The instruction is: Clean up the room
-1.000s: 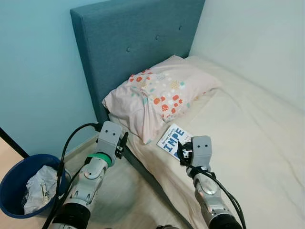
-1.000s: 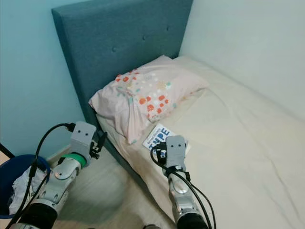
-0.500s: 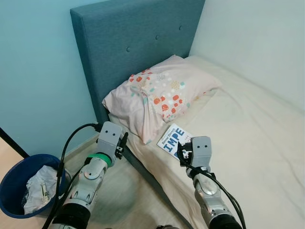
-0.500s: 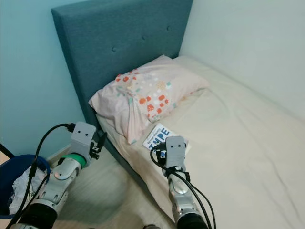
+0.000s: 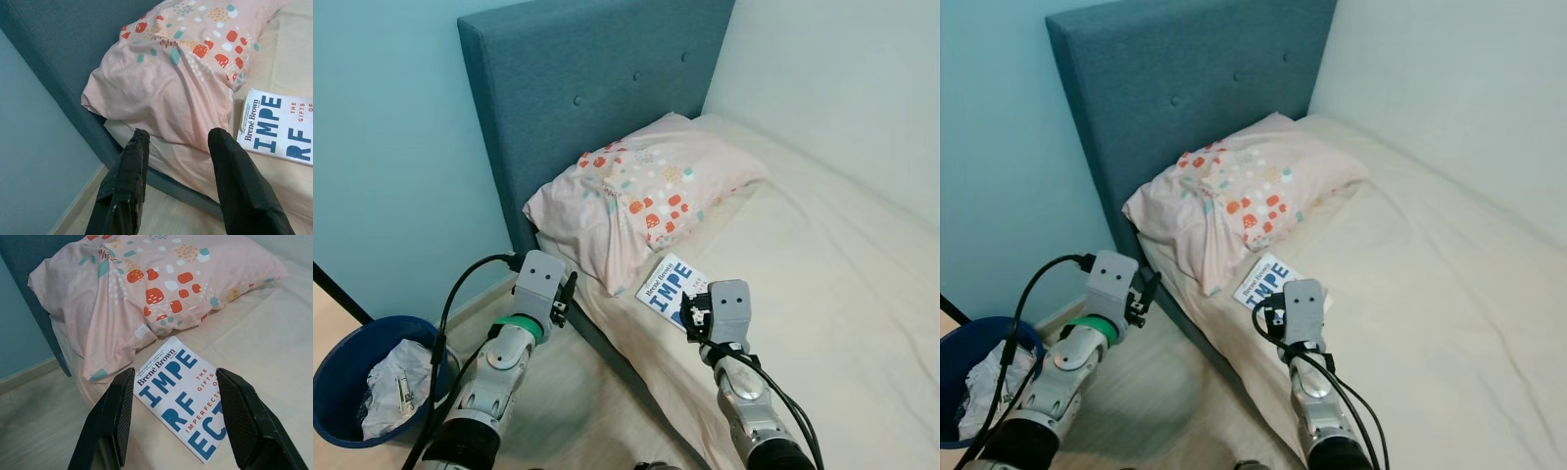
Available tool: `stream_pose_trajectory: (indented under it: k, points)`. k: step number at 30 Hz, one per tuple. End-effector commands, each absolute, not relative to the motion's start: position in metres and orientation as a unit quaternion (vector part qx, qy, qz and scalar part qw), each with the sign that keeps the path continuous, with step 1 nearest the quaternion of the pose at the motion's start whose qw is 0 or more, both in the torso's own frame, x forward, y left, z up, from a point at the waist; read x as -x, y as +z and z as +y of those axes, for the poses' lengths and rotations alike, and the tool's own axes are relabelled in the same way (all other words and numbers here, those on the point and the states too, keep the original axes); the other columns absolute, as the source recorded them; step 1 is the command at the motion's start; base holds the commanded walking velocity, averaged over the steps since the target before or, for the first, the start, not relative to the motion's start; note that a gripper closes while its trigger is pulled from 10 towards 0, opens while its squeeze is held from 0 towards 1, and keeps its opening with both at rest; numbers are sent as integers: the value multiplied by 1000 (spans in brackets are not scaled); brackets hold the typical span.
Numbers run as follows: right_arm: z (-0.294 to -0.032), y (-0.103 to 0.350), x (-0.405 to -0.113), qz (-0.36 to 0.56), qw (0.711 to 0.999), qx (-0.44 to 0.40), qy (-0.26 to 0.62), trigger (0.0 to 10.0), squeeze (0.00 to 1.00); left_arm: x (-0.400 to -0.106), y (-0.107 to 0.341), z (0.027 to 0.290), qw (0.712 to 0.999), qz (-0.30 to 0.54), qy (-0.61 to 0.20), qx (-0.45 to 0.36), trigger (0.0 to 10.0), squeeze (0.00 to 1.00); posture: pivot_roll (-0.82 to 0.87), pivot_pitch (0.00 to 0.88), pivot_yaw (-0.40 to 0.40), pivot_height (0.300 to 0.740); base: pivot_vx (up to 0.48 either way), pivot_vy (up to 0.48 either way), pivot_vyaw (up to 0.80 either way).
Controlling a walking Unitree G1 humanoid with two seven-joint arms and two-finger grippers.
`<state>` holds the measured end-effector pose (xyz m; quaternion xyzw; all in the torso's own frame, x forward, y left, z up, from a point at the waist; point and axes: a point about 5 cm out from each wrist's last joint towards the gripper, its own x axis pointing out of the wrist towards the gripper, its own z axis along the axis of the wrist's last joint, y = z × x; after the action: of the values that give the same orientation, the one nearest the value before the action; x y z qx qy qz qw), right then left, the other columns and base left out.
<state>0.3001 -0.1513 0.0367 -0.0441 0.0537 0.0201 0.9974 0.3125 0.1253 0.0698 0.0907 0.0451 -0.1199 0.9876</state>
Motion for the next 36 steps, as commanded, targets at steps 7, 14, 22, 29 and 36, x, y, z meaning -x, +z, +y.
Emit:
stream_pose_trajectory:
  k: [7,14,22,29,36]
  points:
    - [-153,33,-296,56,998,38,17,10000,0,-304,58,128,986,64,-119,-94,10000,0,14,21,22,740,0,0,0]
    - [-153,36,-299,51,998,32,19,10000,0,-305,57,134,987,66,-109,-93,10000,0,20,23,19,740,0,0,0]
    - [-155,39,-302,45,998,29,15,10000,0,-303,56,132,987,67,-114,-95,10000,0,31,24,20,740,0,0,0]
    - [-154,38,-302,47,998,29,16,10000,0,-303,56,132,987,66,-114,-97,10000,0,29,22,26,740,0,0,0]
    - [-153,37,-301,49,998,28,16,10000,0,-304,57,134,987,64,-111,-99,10000,0,28,29,26,740,0,0,0]
